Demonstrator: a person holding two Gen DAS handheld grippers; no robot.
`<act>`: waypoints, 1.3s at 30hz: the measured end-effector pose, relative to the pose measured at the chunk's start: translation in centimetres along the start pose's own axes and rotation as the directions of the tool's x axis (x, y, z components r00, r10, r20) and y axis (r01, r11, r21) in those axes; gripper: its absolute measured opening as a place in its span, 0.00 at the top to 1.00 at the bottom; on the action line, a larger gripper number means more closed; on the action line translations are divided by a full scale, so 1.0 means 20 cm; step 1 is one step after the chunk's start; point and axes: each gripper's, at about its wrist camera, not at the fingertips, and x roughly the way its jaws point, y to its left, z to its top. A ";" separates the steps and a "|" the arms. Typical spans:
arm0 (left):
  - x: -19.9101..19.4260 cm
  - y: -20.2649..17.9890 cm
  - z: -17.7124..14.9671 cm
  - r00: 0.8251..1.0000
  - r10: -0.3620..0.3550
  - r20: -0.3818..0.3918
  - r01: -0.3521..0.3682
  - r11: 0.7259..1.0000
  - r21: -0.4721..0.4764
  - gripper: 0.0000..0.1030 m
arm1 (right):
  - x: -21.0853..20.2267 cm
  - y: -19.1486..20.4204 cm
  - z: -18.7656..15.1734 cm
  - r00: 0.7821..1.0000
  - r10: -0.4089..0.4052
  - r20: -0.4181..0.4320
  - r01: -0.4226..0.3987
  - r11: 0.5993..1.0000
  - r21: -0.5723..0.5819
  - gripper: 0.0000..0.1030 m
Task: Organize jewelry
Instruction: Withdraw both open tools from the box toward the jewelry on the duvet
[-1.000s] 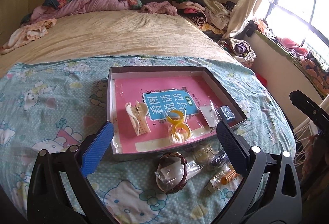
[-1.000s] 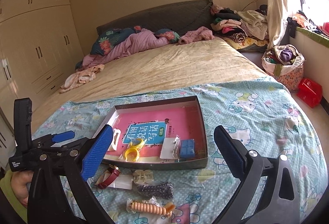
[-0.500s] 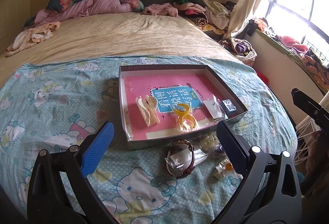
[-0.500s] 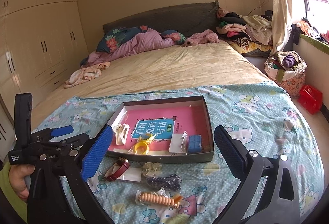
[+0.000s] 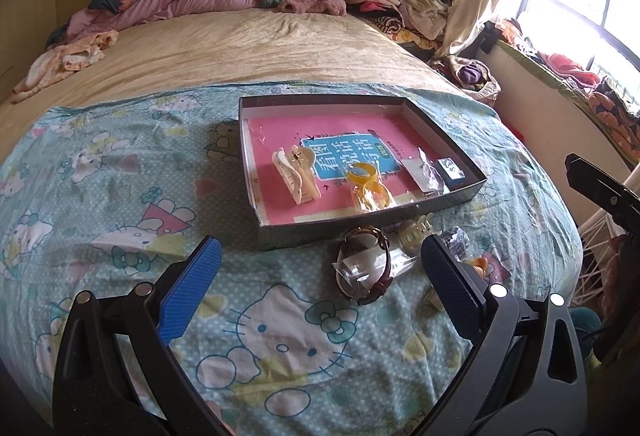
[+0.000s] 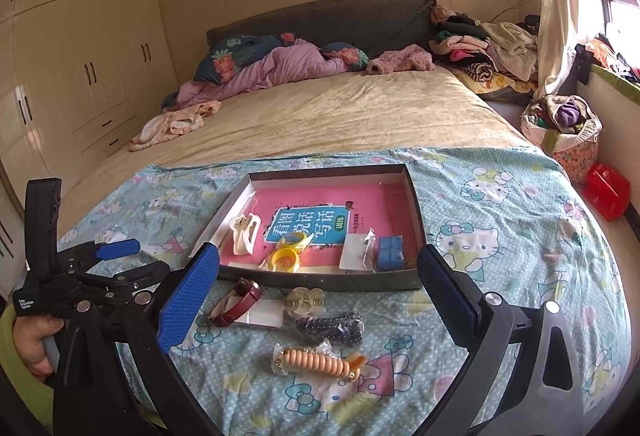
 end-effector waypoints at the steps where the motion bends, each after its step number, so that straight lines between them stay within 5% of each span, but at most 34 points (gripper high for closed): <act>1: 0.00 0.00 0.00 1.000 0.000 -0.003 0.000 1.000 0.000 0.09 | 0.00 0.01 -0.01 1.000 0.001 -0.003 -0.001 1.000 -0.001 0.05; 21: 0.08 -0.03 -0.13 0.995 -0.043 -0.089 0.044 0.999 0.009 0.09 | 0.12 0.04 -0.24 0.986 0.004 -0.166 -0.007 1.000 -0.014 0.04; 39: 0.29 -0.09 -0.22 0.972 -0.123 -0.203 0.120 0.992 -0.025 0.09 | 0.32 0.00 -0.43 0.944 0.021 -0.329 0.011 0.996 0.094 0.04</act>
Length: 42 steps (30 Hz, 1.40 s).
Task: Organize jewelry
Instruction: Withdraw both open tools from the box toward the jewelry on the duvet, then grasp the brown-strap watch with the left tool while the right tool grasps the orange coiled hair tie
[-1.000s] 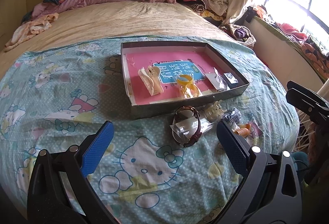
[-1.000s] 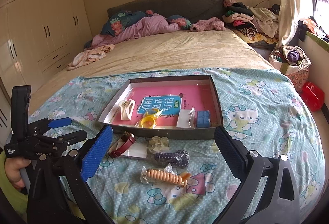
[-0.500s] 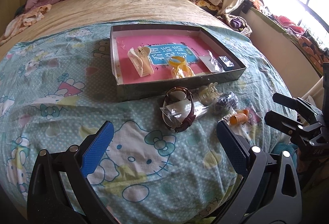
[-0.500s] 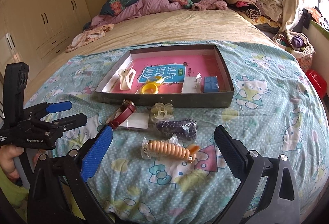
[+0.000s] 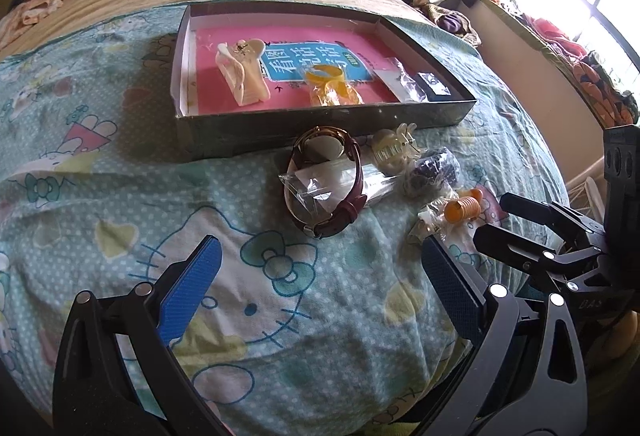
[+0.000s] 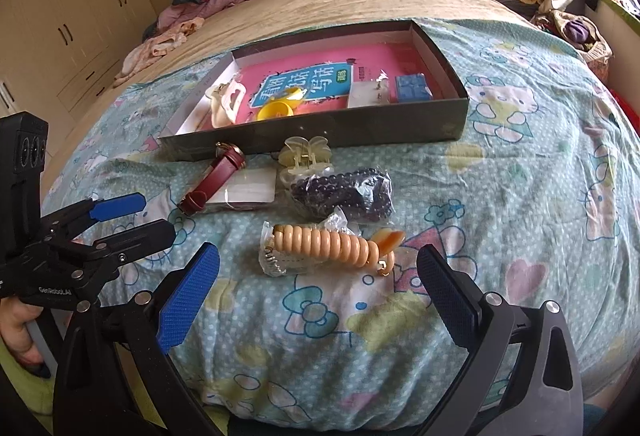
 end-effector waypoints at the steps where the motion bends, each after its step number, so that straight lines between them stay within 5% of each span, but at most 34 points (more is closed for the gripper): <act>1: 0.01 0.00 0.00 1.000 -0.002 -0.003 0.002 1.000 -0.003 0.09 | 0.01 -0.01 0.00 1.000 0.004 -0.005 -0.004 1.000 0.009 0.04; 18: 0.19 0.04 0.14 0.997 -0.074 -0.027 0.072 0.994 -0.081 0.09 | 0.18 -0.12 0.00 0.997 0.065 -0.032 -0.059 0.986 0.156 0.05; 24: 0.24 0.05 0.20 0.996 -0.082 -0.024 0.079 0.991 -0.110 0.09 | 0.17 -0.14 0.00 0.996 0.090 -0.019 -0.086 0.983 0.160 0.27; 29: 0.27 0.02 0.22 0.998 -0.061 -0.010 0.060 0.993 -0.099 0.10 | 0.14 -0.14 0.00 0.995 0.101 -0.002 -0.100 0.983 0.156 0.30; 39: 0.27 0.02 0.23 1.000 0.004 0.005 -0.003 0.998 -0.071 0.61 | 0.07 -0.15 0.00 0.994 0.106 0.034 -0.110 0.983 0.146 0.30; 42: 0.24 0.03 0.23 1.000 -0.012 0.022 0.013 0.997 -0.071 0.64 | 0.04 -0.16 0.00 0.994 0.099 0.050 -0.105 0.985 0.137 0.30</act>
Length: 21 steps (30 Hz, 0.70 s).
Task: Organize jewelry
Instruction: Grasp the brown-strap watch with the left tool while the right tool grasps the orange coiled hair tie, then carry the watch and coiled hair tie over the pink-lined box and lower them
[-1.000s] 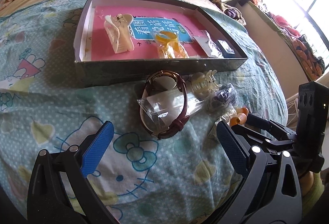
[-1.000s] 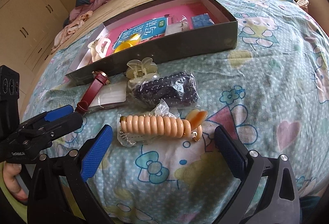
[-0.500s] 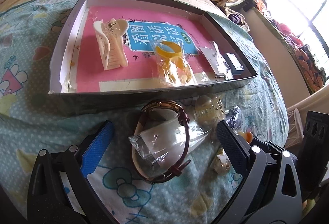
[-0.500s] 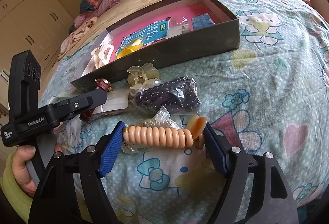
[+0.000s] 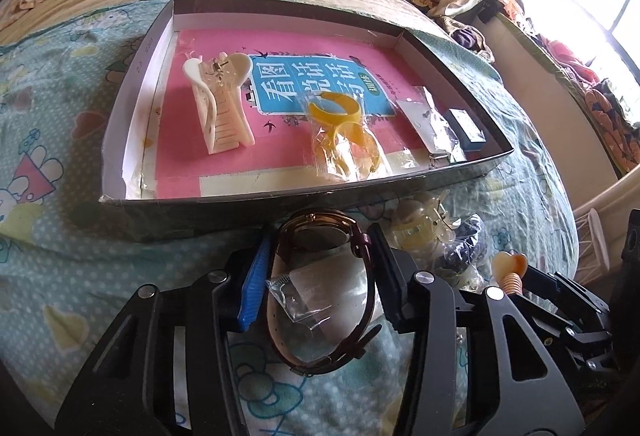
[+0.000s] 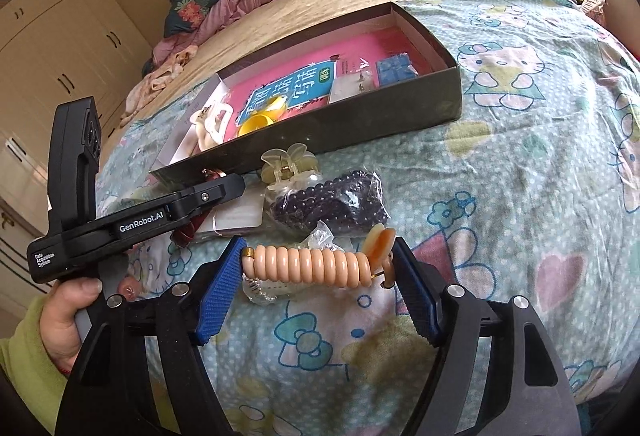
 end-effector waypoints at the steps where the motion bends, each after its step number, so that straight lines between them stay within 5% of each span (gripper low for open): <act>1: -0.02 0.00 0.00 1.000 -0.003 0.006 0.003 1.000 0.001 0.64 | -0.01 0.00 0.00 1.000 -0.002 0.006 0.002 1.000 -0.006 0.30; 21: -0.42 0.03 -0.07 0.989 0.019 0.145 -0.027 0.998 0.049 0.64 | -0.13 0.17 0.02 0.996 0.012 0.086 0.001 0.988 -0.151 0.30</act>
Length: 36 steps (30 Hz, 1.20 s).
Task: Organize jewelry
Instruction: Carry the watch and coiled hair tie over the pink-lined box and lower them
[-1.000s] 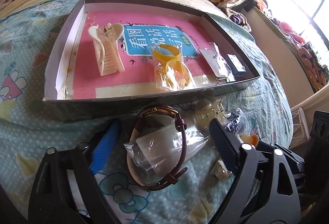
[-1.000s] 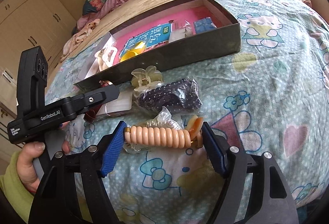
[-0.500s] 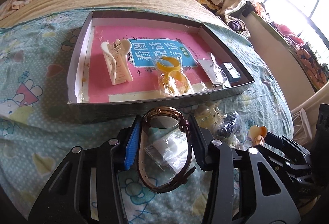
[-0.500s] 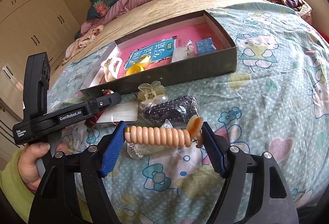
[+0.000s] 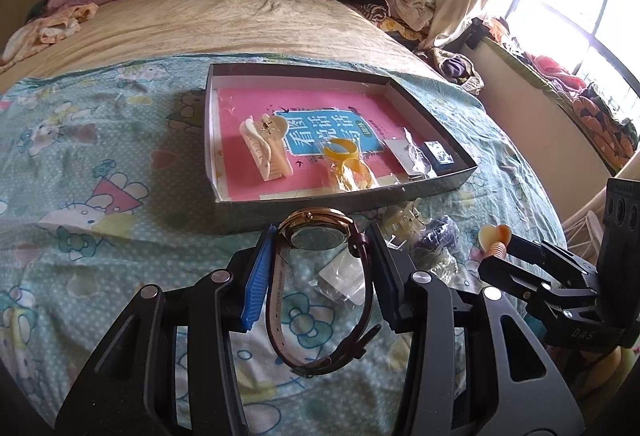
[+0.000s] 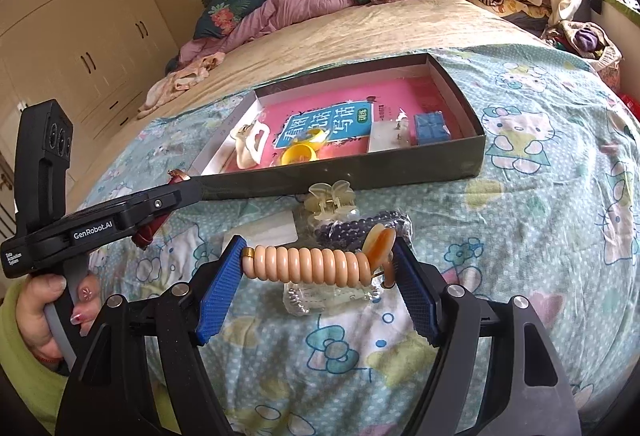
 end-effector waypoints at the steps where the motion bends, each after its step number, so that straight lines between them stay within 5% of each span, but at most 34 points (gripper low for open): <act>1: -0.02 0.01 0.00 1.000 0.001 0.005 -0.001 1.000 -0.001 0.64 | 0.00 0.01 0.00 1.000 0.004 0.003 -0.004 1.000 -0.007 0.30; 18: -0.14 0.05 0.06 0.997 0.012 0.078 -0.011 1.000 -0.009 0.64 | -0.09 0.20 0.13 0.997 0.020 0.079 -0.009 0.991 -0.136 0.30; 36: -0.03 -0.04 0.21 0.994 -0.019 0.107 0.018 1.000 0.013 0.64 | -0.13 0.22 0.32 0.986 -0.010 0.166 0.042 0.981 -0.189 0.30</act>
